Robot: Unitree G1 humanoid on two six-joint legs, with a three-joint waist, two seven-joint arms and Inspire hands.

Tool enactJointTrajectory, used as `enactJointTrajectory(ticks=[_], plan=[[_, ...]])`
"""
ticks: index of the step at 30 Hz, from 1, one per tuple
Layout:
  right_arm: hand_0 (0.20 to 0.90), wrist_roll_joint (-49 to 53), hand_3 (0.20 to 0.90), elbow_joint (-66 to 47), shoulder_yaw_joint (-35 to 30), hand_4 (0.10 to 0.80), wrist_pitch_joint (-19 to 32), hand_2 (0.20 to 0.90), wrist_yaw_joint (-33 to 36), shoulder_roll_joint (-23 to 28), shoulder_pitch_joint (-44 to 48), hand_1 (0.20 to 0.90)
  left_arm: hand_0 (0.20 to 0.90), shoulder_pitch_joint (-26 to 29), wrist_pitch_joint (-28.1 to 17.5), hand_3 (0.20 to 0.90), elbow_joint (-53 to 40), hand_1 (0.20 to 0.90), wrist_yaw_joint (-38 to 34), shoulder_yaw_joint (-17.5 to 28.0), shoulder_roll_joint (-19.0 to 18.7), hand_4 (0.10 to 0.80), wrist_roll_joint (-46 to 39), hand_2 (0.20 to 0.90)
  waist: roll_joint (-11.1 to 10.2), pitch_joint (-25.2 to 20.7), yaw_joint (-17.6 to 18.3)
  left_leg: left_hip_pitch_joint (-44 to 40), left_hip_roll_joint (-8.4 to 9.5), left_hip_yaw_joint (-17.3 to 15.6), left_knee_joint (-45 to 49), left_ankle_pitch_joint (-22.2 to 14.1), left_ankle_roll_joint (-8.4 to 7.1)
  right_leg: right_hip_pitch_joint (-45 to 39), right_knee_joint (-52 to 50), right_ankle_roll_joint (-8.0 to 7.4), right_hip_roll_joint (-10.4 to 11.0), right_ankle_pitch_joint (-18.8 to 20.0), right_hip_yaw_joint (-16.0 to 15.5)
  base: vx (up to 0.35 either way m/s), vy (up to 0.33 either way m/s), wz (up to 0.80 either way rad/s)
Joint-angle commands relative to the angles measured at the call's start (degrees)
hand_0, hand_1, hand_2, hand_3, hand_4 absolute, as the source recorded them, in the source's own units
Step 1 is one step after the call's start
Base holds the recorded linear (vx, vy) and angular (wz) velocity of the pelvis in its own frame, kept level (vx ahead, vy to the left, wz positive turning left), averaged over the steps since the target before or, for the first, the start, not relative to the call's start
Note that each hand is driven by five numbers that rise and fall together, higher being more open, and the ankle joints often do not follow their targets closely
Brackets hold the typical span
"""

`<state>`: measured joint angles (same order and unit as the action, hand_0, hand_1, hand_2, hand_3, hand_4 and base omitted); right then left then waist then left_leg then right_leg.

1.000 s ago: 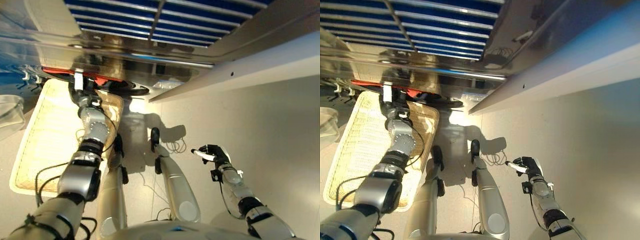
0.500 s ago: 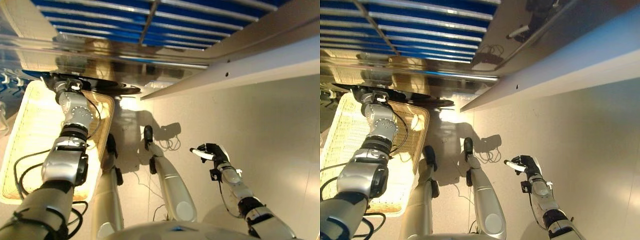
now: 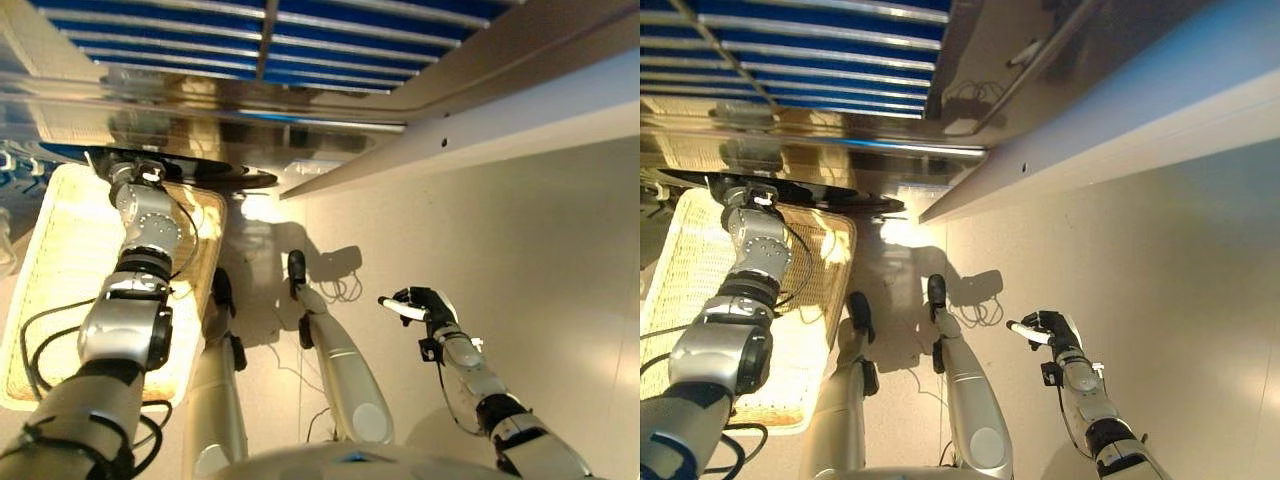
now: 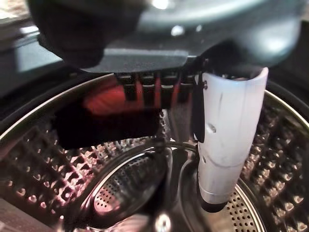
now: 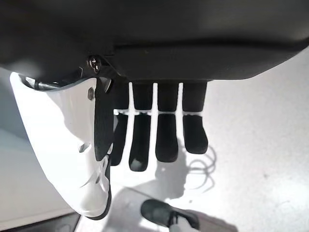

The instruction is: Pick up the clothes and place them into the washing machine

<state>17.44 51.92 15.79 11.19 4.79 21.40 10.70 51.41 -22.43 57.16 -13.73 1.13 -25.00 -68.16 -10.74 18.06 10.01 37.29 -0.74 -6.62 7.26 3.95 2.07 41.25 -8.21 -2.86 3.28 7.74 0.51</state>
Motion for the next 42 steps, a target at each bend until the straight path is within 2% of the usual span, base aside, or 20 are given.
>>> enactJointTrajectory(ticks=[1,7,15,16,20,24,34,38,42], plan=[[0.900,0.6,0.900,0.5,-1.3,0.800,0.4,0.900,0.1,6.4,-4.4,0.900,0.900,0.5,-0.7,0.900,3.3,0.900,3.2,-0.4,-3.5,0.800,4.5,0.900,2.1,-3.3,0.4,2.0,-0.56,3.8,4.0,-4.7,-4.18,-2.9,2.3,-0.85,-0.8,1.3,-3.0,0.000,0.000,0.00],[0.900,-0.1,0.900,1.3,-1.9,0.800,0.0,0.900,-0.6,6.7,-4.8,0.900,0.900,-4.4,2.1,0.900,6.1,0.900,4.8,-0.6,-2.5,0.800,7.6,0.900,2.8,-3.7,-0.2,1.2,-0.33,4.0,3.7,-4.7,-4.09,-3.6,2.1,-0.80,-0.6,1.0,-3.2,0.002,-0.001,-0.01],[0.900,-0.8,0.900,2.2,-3.3,0.800,0.2,0.900,-1.6,5.9,-5.6,0.900,0.900,-16.3,4.2,0.900,6.8,0.900,7.4,-1.2,2.6,0.800,14.4,0.900,4.3,-4.4,-2.0,-2.2,0.42,4.0,1.8,-4.2,-4.02,-6.3,2.1,-0.87,-0.2,0.3,-3.7,0.001,0.001,-0.01],[0.900,-0.8,0.900,2.7,-3.4,0.800,0.3,0.900,-1.7,5.7,-5.7,0.900,0.900,-17.4,4.5,0.900,7.5,0.900,7.8,-1.1,3.3,0.800,15.1,0.900,4.1,-4.1,-2.1,-2.0,0.72,3.3,1.7,-2.2,-3.80,-6.3,2.1,-0.51,0.3,1.7,-4.2,-0.063,-0.012,0.00],[0.900,-0.8,0.900,4.6,-4.3,0.800,0.4,0.900,-1.9,4.4,-6.1,0.900,0.900,-23.6,4.8,0.900,8.6,0.900,9.0,0.3,6.0,0.800,16.5,0.900,4.4,-4.7,-3.2,-5.0,1.24,3.4,0.4,-2.0,-3.72,-9.5,3.0,-0.71,0.6,1.5,-4.6,0.033,-0.015,0.05],[0.900,-1.3,0.900,6.4,-4.7,0.800,0.4,0.900,-2.3,3.2,-6.9,0.900,0.900,-29.2,5.4,0.900,9.2,0.900,9.2,-1.4,7.6,0.800,22.8,0.900,5.1,-5.5,-4.5,-9.3,1.73,3.7,-1.8,-1.3,-3.77,-13.6,4.2,-0.91,0.8,1.3,-5.0,0.101,-0.014,0.00],[0.900,-3.6,0.900,14.4,-5.2,0.800,-0.3,0.900,-3.2,-0.1,-7.5,0.900,0.900,-40.3,8.1,0.900,13.1,0.900,11.2,-2.4,10.2,0.800,32.8,0.900,7.8,-10.7,-7.6,-20.8,2.65,5.0,-8.1,0.7,-4.24,-24.5,8.5,-1.88,1.2,0.4,-6.7,0.109,-0.019,0.11],[0.900,-4.5,0.900,17.4,-5.9,0.800,-1.0,0.900,-4.2,-1.5,-8.6,0.900,0.900,-44.9,9.1,0.900,15.0,0.900,12.6,-3.2,12.4,0.800,37.2,0.900,9.2,-13.7,-8.7,-26.0,3.19,5.6,-10.6,1.1,-4.35,-29.4,10.2,-2.25,1.4,-0.4,-7.7,0.107,-0.024,0.13],[0.900,-4.7,0.900,18.9,-6.3,0.800,-1.2,0.900,-4.7,-3.0,-9.7,0.900,0.900,-47.6,9.7,0.900,16.0,0.900,13.5,-1.6,13.6,0.800,36.7,0.900,9.7,-15.5,-9.4,-29.0,3.24,6.0,-11.4,0.9,-4.39,-32.5,10.9,-2.55,1.6,-1.0,-8.5,0.118,-0.032,0.17]])
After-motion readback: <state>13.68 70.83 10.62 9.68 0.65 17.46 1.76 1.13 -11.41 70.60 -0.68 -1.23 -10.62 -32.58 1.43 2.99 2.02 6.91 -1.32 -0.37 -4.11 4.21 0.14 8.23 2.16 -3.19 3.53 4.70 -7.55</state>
